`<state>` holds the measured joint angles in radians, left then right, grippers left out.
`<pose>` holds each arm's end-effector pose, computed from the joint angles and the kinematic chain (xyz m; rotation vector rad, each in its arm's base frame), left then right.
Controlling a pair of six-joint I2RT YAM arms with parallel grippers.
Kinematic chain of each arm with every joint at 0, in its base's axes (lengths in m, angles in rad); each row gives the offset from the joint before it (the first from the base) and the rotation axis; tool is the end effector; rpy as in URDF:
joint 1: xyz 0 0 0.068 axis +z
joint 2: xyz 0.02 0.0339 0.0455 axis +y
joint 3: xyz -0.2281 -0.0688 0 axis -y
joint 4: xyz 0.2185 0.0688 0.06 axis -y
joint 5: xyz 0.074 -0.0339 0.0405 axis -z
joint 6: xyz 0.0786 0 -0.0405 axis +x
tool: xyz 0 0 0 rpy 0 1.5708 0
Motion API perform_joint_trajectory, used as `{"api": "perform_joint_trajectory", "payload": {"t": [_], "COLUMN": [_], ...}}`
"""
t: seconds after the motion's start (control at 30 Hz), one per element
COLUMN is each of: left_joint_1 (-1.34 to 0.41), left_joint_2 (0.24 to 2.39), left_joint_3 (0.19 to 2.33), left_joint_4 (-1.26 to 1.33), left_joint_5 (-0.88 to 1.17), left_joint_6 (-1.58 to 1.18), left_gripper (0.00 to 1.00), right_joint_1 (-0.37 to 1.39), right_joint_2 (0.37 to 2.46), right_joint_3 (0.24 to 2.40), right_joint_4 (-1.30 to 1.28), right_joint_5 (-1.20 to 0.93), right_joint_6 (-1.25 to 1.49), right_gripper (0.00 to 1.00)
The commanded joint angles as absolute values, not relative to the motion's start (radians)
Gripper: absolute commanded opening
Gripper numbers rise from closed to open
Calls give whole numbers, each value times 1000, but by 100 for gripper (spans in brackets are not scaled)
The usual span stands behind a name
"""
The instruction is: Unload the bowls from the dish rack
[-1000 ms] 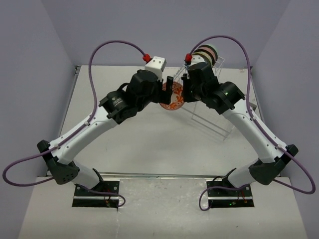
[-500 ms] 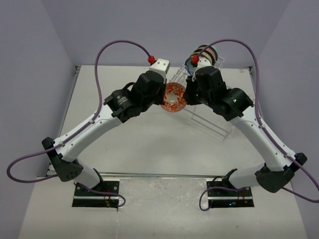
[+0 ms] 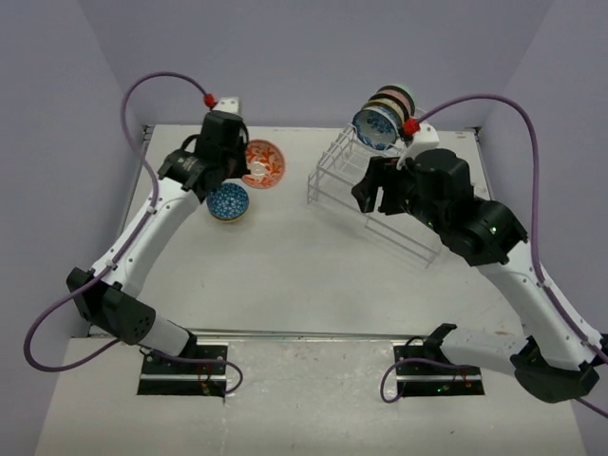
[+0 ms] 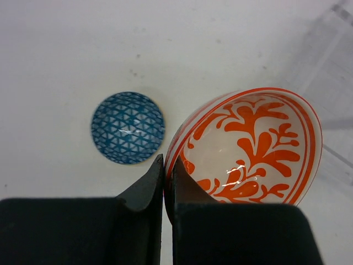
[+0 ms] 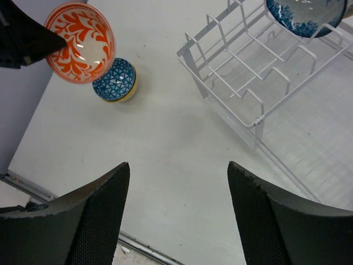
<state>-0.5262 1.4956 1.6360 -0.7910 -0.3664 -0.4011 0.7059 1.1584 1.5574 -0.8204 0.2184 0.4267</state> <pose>0.2979 -0.1404 0.3417 -0.0631 2.1734 -0.1211 0.1969 0.1454 0.4010 -0.1386 2.0137 0.5133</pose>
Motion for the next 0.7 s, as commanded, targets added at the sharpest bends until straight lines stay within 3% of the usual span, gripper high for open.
{"api": "perform_joint_trajectory", "payload": {"t": [0.0, 0.07, 0.17, 0.3, 0.67], "left_joint_1": [-295, -151, 18, 84, 40], "left_joint_2": [1430, 1466, 1558, 1666, 1759], "left_joint_3": [1564, 1499, 1470, 1494, 1430], "left_joint_4": [-689, -654, -597, -595, -546], "left_joint_5": [-192, -96, 102, 147, 150], "left_joint_6": [-429, -460, -492, -502, -526], "left_gripper": [0, 0, 0, 0, 0], "right_joint_1": [706, 706, 704, 706, 706], "right_joint_2": [1056, 999, 939, 869, 793], "right_joint_3": [1502, 1462, 1437, 1419, 1282], "right_joint_4": [-781, -769, -761, -755, -712], "right_joint_5": [242, 215, 151, 104, 60], "right_joint_6": [442, 430, 404, 397, 376], "right_gripper": [73, 80, 98, 99, 99]}}
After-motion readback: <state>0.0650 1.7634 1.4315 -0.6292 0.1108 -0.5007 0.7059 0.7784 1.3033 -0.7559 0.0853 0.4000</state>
